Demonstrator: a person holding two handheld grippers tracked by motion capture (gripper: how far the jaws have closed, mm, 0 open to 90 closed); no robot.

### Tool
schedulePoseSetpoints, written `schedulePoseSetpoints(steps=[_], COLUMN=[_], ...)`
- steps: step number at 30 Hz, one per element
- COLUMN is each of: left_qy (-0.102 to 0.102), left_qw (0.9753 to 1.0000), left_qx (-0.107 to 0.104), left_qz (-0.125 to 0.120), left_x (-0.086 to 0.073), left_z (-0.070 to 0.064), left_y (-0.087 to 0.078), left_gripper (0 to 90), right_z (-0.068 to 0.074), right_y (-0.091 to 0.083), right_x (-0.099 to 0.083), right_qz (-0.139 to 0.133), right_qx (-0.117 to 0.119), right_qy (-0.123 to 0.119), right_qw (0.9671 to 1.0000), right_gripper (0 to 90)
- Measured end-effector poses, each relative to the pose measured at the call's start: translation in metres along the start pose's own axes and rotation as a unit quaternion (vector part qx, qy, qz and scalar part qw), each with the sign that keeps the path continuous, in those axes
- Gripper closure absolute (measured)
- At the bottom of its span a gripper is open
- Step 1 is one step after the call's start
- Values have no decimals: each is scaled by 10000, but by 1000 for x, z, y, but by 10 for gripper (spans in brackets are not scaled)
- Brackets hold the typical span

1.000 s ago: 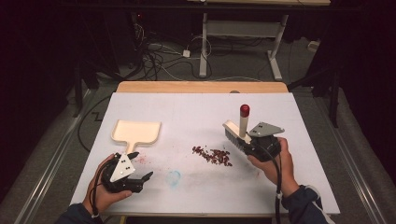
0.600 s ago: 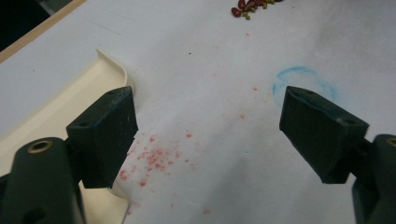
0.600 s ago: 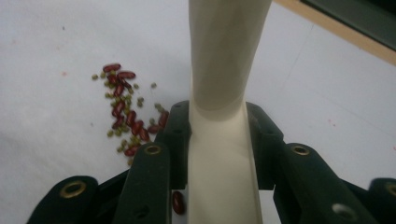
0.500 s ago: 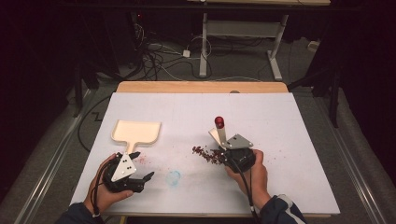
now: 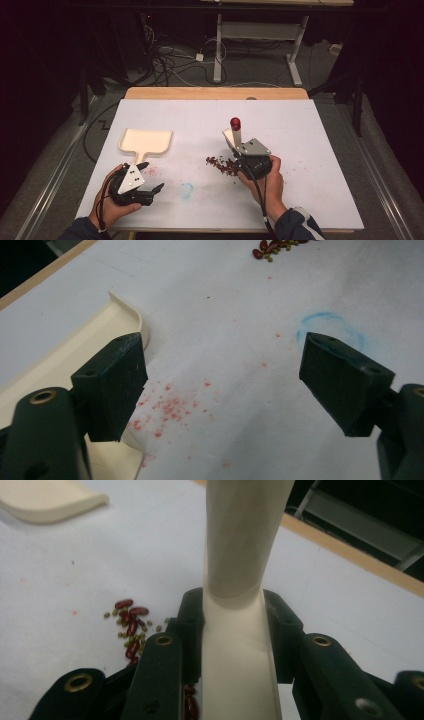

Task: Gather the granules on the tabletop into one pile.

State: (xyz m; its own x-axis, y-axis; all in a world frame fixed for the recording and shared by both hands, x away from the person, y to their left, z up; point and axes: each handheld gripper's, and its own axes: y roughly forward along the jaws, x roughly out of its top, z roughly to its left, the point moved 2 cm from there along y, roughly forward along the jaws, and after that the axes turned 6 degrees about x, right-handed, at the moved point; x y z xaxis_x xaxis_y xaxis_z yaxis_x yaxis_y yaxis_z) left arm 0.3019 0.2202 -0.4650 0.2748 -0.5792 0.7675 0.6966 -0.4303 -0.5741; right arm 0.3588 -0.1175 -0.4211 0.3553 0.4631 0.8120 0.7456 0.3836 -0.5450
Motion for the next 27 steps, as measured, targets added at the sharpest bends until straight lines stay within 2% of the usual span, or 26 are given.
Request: schedulePoseSetpoints(steps=[2,4,6,8,11,14,18,22,23,27], left_qy=[23,7,-8,-24,-22,-33,-40,-42,-30,-26], left_qw=[10000,10000,10000,10000,10000,10000,10000,10000,10000,10000], left_qx=[35,50,75,84,95,82,65,45,37,18], left_qz=[14,6,-1,-13,-1,1,13,7,23,40], left_x=[0,0,0,0,0,-1,-1,-1,-1,-2], left_z=[0,1,2,3,3,4,3,3,3,2], left_y=[0,-1,-1,-2,-2,-2,-2,-1,-1,-1], left_gripper=[182,182,182,182,182,182,183,184,184,184], right_z=[2,6,12,21,37,54,69,70,66,47], right_y=[-6,-11,-13,-13,-7,4,23,34,34,33], right_x=[4,8,12,14,16,15,12,8,7,-2], right_qz=[-198,-350,-488,-563,-578,-430,-281,-197,-202,-142], right_qx=[140,434,835,1102,1370,1645,1663,1372,1249,1052], right_qy=[160,399,677,847,894,947,998,1108,1032,1283], right_qw=[9996,9976,9930,9887,9848,9809,9806,9841,9866,9860], right_gripper=[677,678,677,678,677,678,678,677,677,676])
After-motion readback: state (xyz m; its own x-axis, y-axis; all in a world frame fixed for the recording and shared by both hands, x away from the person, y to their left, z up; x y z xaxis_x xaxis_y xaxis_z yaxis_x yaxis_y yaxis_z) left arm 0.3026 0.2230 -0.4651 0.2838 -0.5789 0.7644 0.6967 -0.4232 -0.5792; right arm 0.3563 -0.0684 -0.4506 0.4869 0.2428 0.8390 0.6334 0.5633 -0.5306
